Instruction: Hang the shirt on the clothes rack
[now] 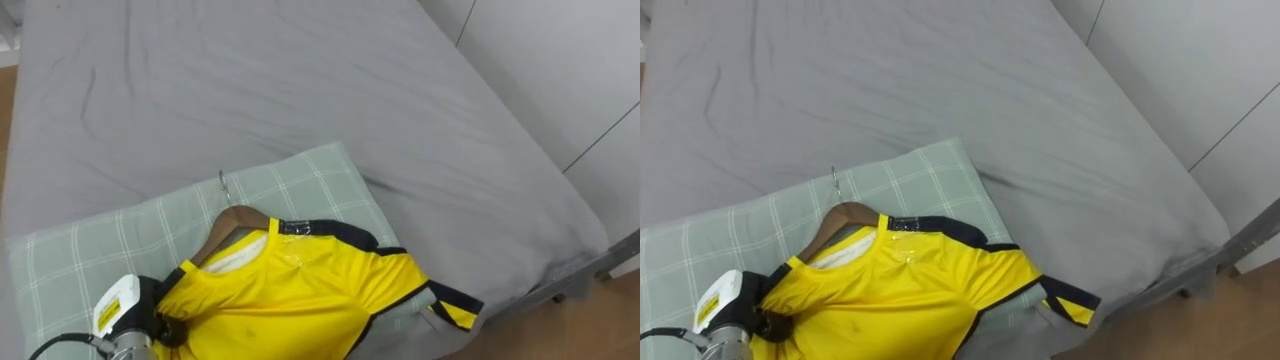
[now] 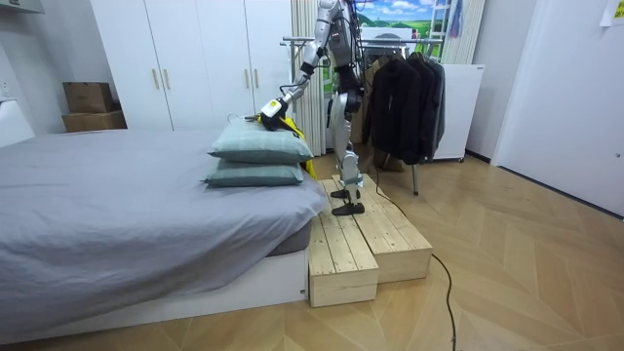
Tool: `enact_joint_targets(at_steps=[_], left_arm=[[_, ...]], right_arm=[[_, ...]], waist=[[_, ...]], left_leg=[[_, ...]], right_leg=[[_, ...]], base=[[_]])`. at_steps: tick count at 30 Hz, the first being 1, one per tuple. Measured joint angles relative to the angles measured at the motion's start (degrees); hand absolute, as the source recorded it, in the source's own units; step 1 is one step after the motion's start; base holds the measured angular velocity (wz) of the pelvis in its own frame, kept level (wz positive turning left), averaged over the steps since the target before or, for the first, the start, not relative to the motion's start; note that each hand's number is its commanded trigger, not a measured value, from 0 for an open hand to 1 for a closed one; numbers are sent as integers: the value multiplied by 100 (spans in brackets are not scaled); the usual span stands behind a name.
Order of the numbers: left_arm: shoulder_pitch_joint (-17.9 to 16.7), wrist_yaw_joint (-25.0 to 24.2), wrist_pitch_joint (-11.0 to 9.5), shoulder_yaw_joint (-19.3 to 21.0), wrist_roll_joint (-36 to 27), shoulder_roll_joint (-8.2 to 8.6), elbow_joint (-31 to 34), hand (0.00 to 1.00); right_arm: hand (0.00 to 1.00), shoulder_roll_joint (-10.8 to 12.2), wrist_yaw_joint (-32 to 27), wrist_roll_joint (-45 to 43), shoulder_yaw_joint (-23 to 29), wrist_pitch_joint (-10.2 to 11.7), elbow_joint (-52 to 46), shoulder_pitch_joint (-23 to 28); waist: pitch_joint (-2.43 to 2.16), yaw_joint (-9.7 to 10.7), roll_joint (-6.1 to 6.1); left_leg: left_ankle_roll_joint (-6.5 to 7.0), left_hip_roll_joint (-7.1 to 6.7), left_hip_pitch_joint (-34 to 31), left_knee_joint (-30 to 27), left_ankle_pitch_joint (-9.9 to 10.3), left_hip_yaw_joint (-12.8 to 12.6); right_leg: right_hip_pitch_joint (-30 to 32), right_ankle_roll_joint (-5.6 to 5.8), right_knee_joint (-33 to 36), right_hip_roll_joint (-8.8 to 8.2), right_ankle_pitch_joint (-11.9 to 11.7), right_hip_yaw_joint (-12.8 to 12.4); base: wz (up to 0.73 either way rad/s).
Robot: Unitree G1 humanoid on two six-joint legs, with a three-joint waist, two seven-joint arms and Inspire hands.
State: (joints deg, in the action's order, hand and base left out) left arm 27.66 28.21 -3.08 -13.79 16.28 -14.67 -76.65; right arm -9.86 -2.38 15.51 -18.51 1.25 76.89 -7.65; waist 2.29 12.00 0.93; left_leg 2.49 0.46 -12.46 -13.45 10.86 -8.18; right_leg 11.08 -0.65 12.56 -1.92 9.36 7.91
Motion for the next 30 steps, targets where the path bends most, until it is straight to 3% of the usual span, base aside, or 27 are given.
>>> enact_joint_targets(at_steps=[12,18,23,27,30], left_arm=[[-7,43,44,-1,-112,74,6,100],[-7,117,-4,43,-113,111,17,100],[-61,310,-19,48,-111,158,191,100],[-495,654,-22,64,-99,158,950,100],[-615,737,-56,67,-87,158,1143,100]], right_arm=[[0,-65,-26,44,-18,14,-28,66],[0,-129,-1,-10,84,109,-68,160],[0,-145,-54,-12,248,133,-88,275],[0,-144,-59,-30,306,139,-102,384],[0,-122,-58,21,401,228,-103,486]], waist=[[-2,27,-139],[-27,20,-231],[-83,18,-315],[-147,6,-332],[-163,-8,-316]], left_leg=[[-1,1,218,1,0,9],[-3,-14,292,-15,-8,43],[2,-20,403,-6,-20,67],[2,-22,566,2,-21,84],[2,-22,700,2,-20,100]], right_leg=[[-234,0,-10,1,0,10],[-339,0,-21,1,0,11],[-478,10,-66,1,-8,9],[-658,12,-89,0,-11,26],[-794,12,-95,0,-11,34]], base=[[0],[2],[2],[2],[1]])
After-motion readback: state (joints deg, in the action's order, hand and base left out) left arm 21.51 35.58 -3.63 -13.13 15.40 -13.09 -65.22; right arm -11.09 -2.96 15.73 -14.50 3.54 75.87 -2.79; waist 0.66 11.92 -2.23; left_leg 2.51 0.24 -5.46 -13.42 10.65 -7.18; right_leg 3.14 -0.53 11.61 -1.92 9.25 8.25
